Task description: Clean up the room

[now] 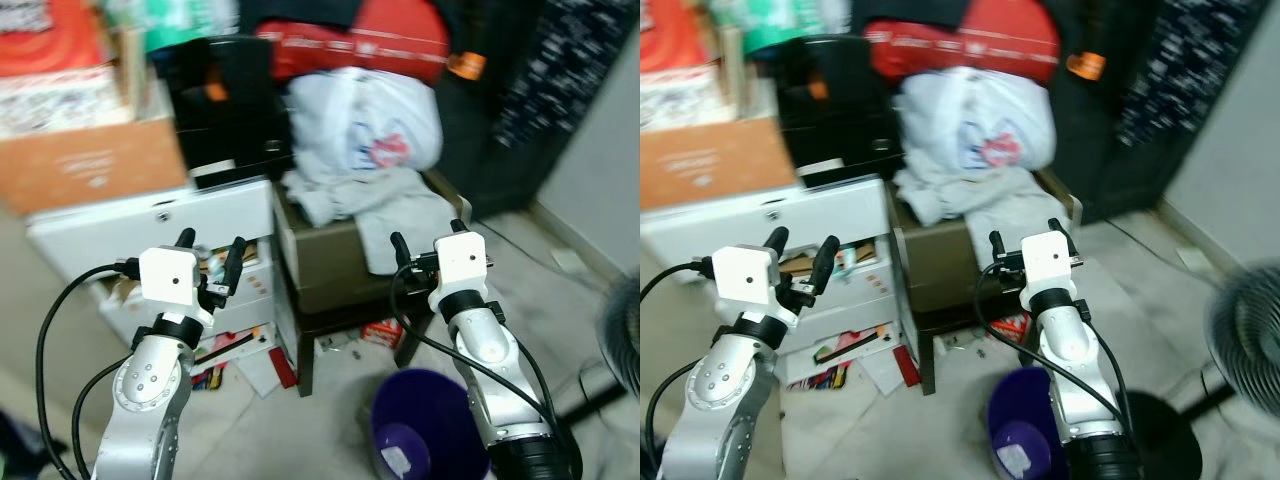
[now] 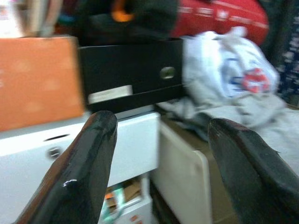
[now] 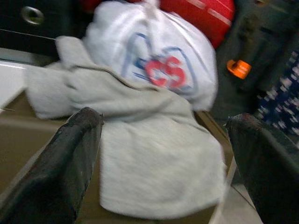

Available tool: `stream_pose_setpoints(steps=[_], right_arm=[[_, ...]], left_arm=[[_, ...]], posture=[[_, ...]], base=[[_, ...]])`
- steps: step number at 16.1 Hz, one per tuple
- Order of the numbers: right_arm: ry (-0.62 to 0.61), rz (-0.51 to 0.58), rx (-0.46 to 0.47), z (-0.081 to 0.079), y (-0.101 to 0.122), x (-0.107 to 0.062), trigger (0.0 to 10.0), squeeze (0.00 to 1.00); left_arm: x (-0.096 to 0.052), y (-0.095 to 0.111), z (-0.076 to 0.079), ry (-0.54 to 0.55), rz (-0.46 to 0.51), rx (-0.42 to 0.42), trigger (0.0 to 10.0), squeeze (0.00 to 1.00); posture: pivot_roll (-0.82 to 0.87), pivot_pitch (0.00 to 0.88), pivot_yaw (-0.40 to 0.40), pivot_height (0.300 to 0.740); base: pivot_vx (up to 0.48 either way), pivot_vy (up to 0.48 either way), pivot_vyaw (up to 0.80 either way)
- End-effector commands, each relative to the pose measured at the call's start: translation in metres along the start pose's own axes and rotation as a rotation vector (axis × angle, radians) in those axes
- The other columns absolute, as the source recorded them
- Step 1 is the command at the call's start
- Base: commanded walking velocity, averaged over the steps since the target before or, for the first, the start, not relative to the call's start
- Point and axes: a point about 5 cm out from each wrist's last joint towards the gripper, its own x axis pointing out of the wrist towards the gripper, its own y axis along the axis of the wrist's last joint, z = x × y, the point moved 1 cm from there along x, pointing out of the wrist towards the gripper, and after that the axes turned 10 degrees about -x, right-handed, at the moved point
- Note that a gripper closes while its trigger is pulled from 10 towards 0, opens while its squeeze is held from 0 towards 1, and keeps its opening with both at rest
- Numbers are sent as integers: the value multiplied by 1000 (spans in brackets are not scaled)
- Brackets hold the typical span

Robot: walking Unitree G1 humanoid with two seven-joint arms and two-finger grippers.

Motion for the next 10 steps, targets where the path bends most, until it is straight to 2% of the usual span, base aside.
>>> stream_pose_setpoints(steps=[1,10], right_arm=[[2,16,-2,-1,4,2,10000,0],[13,20,-3,-3,5,3,10000,0]], left_arm=[[1,-1,-2,7,-8,-3,10000,0],[0,2,0,1,12,-8,10000,0]], posture=[[-12,72,-46,740],[-11,69,-50,740]], base=[[0,0,800],[0,0,800]])
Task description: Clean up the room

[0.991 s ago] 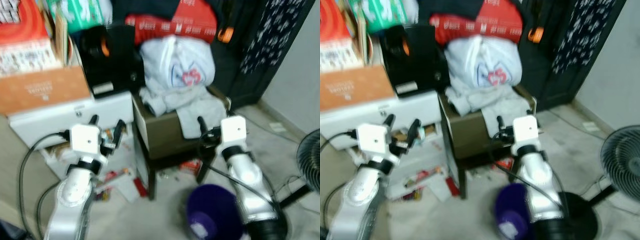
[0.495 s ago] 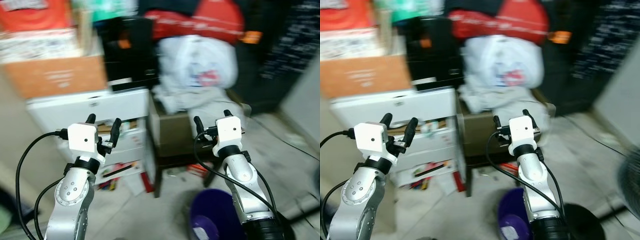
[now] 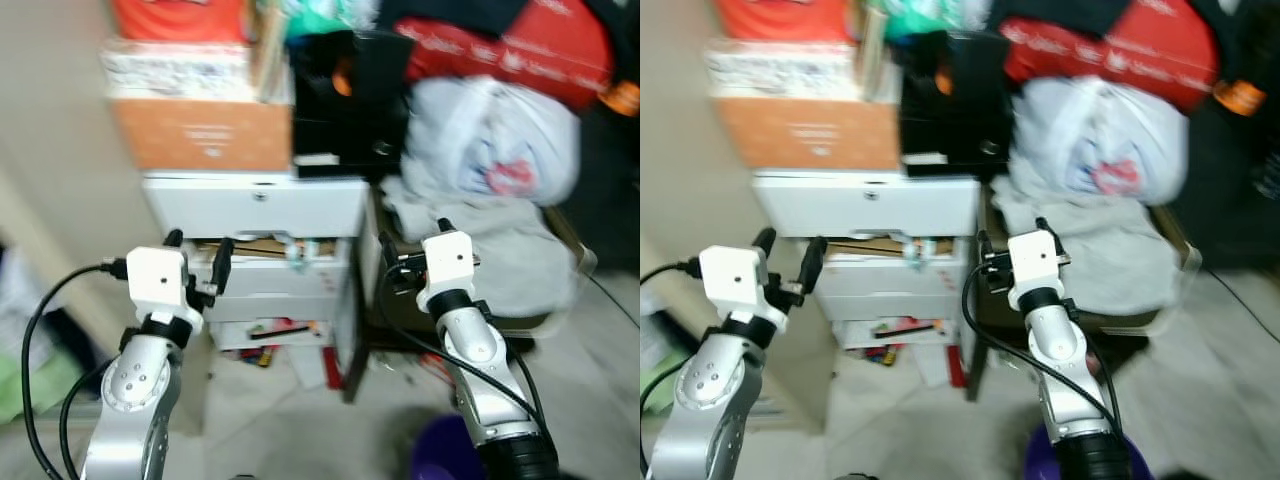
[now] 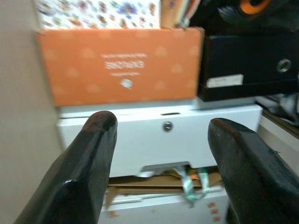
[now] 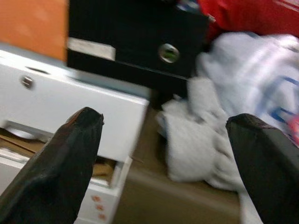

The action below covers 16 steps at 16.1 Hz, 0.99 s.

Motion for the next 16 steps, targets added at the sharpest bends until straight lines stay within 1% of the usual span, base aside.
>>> stream_pose_setpoints(steps=[1,12,16], right_arm=[[-5,2,-8,4,-1,0,10000,0],[-1,11,-4,3,1,3,10000,0],[-6,10,0,3,1,4,10000,0]], left_arm=[[-2,2,3,-8,11,-7,10000,0],[-1,2,2,-9,18,-7,10000,0],[-1,3,1,-6,18,-7,10000,0]], posture=[[-10,64,-51,740],[-7,56,-54,740],[-7,65,-52,740]], base=[[0,0,800],[0,0,800],[0,0,800]])
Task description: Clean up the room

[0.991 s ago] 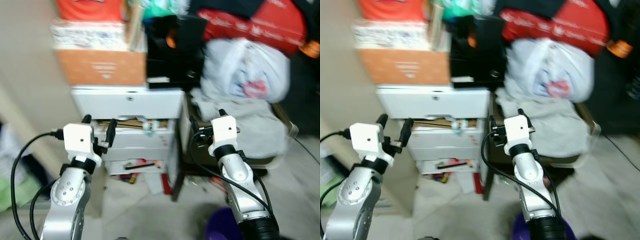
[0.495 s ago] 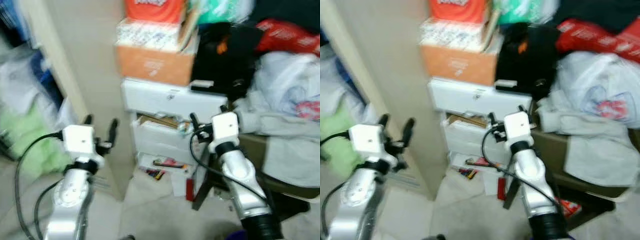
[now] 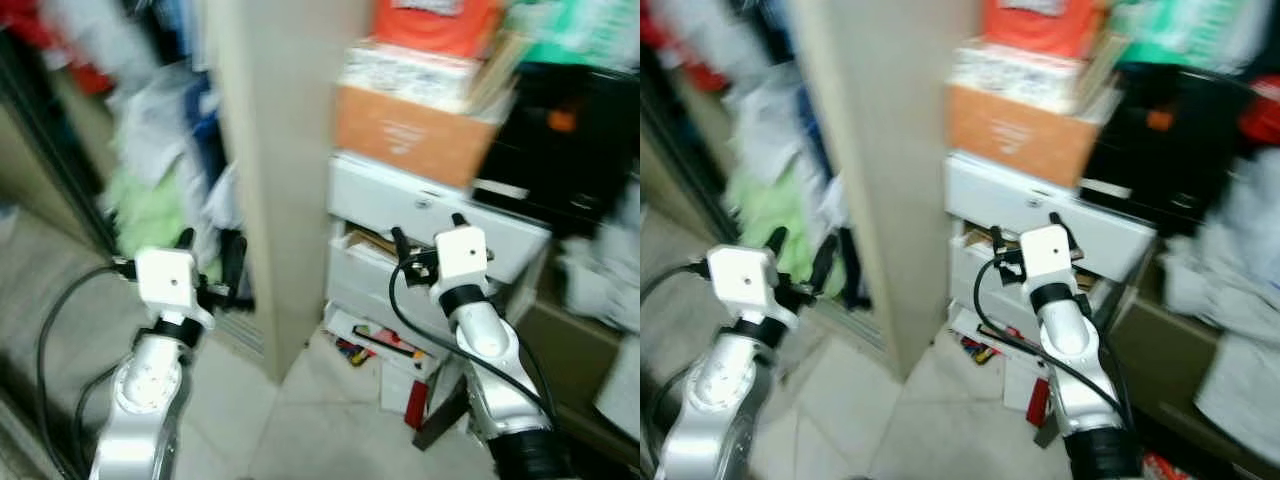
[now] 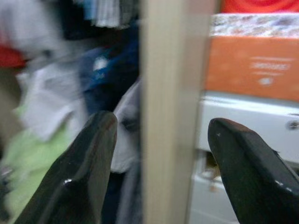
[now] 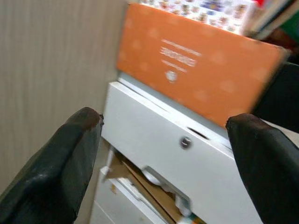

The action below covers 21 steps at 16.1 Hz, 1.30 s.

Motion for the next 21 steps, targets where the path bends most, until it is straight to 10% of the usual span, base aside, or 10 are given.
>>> stream_pose_setpoints(steps=[1,21], right_arm=[[8,2,3,-1,1,0,10000,0],[0,2,-4,0,0,1,10000,0]], left_arm=[[1,2,0,0,7,-4,10000,0],[4,2,-4,53,13,0,10000,0]], posture=[[-7,67,-52,740],[-10,74,-53,740]], base=[[0,0,800],[0,0,800]])
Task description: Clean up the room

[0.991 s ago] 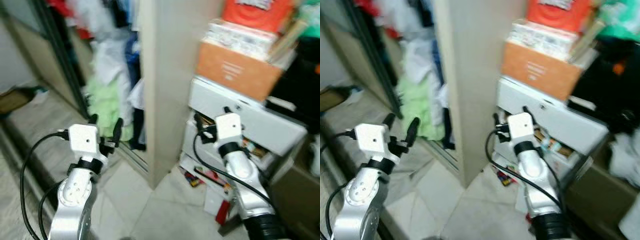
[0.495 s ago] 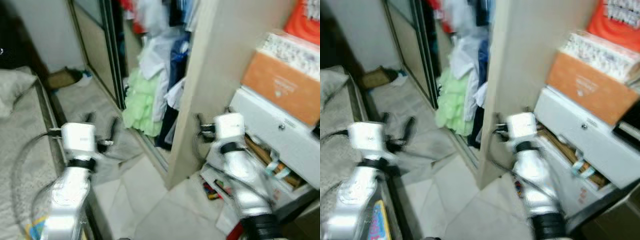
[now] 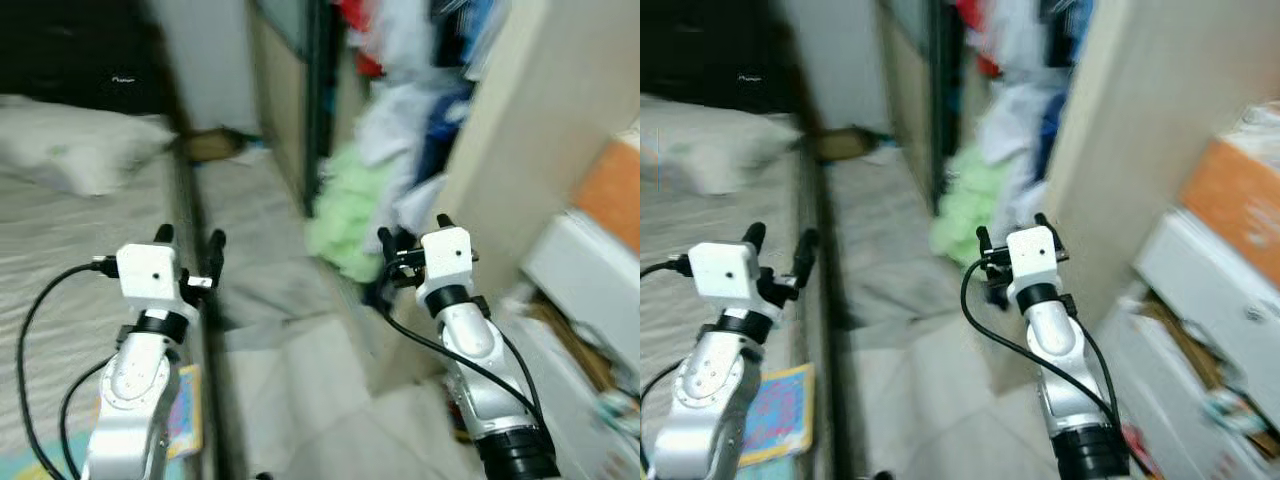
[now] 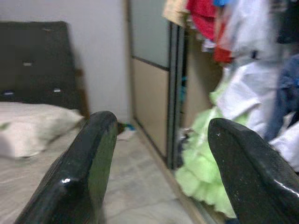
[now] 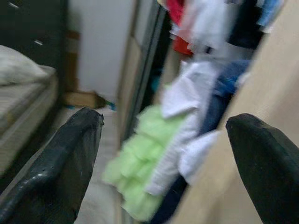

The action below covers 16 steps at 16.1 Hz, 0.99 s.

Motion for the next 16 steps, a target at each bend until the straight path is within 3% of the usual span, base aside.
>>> stream_pose_setpoints(steps=[1,6,16], right_arm=[[-11,0,-5,5,-1,0,10000,0],[-10,3,-3,5,0,0,10000,0],[0,10,-2,4,2,1,10000,0]], left_arm=[[0,0,2,-1,-1,7,10000,0],[1,0,5,-31,-5,9,10000,0],[1,-1,7,-36,-2,-16,10000,0]], posture=[[-10,73,-55,740],[-13,72,-54,740],[-14,61,-56,740]], base=[[0,0,631],[0,0,84],[0,-350,0]])
